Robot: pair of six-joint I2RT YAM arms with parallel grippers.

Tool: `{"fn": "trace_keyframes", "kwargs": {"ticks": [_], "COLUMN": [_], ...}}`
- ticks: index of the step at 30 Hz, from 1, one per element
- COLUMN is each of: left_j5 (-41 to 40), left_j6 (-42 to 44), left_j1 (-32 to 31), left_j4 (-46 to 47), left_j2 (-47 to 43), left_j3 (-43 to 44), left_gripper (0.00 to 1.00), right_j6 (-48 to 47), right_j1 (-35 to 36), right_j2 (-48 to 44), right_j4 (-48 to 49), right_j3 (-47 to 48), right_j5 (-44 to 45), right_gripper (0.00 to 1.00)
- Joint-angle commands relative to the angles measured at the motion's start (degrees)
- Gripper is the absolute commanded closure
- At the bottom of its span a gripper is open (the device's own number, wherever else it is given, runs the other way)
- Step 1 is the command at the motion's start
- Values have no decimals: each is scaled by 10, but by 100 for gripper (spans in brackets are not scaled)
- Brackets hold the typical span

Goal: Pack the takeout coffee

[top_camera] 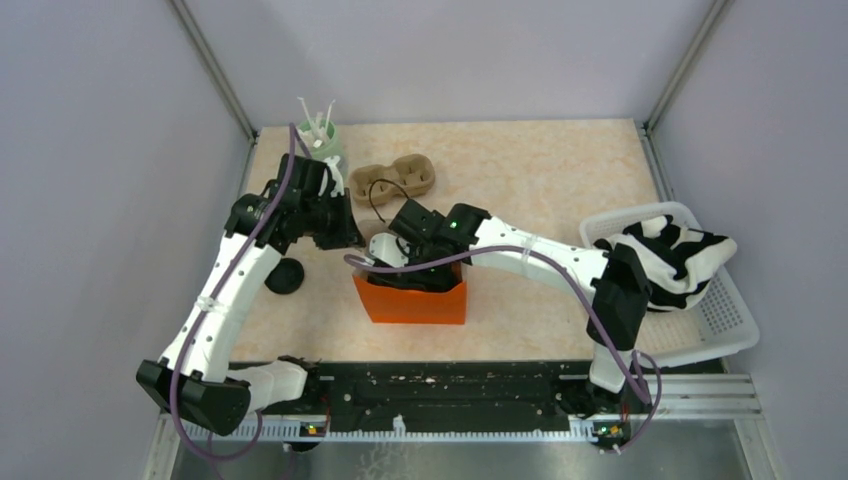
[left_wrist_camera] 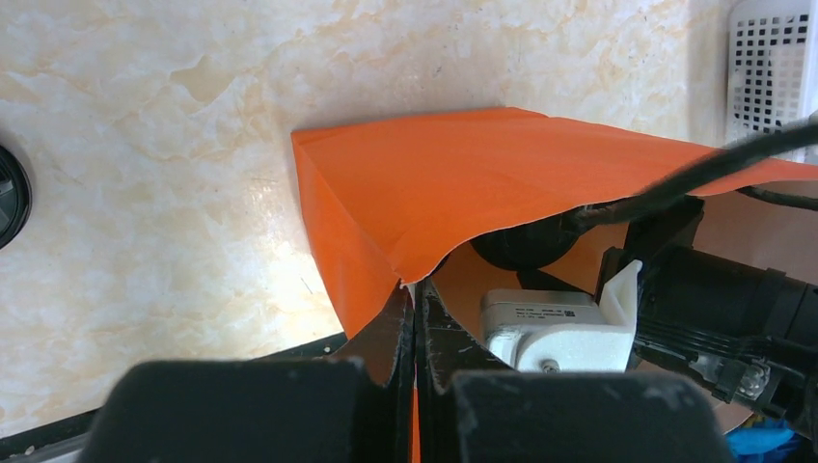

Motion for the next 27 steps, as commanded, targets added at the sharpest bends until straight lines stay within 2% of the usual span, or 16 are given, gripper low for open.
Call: {"fn": "trace_keyframes", "kwargs": {"ticks": [1, 2, 3, 4, 9, 27], "left_j5": [12, 16, 20, 24, 26, 8], "left_j6": [16, 16, 16, 16, 18, 3], "left_j1": [3, 2, 2, 2, 2, 3], "left_j4": [27, 30, 34, 36, 42, 50], "left_j2": [-8, -9, -10, -10, -15, 0], "left_j3": [-6, -8, -11, -13, -17, -5], "left_gripper": [100, 100, 100, 100, 100, 100], "right_j6": [34, 37, 42, 44, 57, 120], "right_j1": [16, 17, 17, 18, 22, 25], "right_j2": [-19, -20, -22, -24, -34, -64], "right_j4": [-23, -25, -28, -29, -36, -105], "right_j3": [39, 43, 46, 48, 58, 193], "right_j5": [2, 8, 12, 15, 27, 103], "right_gripper": [19, 16, 5, 2, 1, 1]}}
